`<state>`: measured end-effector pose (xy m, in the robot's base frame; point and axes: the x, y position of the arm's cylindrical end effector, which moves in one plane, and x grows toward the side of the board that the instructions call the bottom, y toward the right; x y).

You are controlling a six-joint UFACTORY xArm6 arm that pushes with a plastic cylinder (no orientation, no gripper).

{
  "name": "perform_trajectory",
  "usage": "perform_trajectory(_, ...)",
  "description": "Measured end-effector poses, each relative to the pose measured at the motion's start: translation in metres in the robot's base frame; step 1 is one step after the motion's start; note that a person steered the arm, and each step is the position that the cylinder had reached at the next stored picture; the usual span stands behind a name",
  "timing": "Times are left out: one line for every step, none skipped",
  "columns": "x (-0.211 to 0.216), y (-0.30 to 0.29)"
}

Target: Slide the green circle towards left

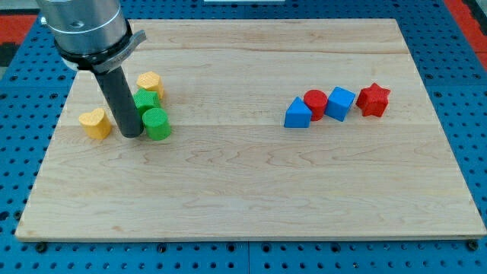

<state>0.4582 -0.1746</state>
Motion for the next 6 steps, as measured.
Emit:
perform_trajectory(-0.007, -0.012)
perform_trajectory(-0.021, 0.012)
perform_trajectory(0.011, 0.116)
perform_trajectory(0.048, 0.216)
perform_trajectory(0.063, 0.302)
perform_trajectory(0.07, 0.3)
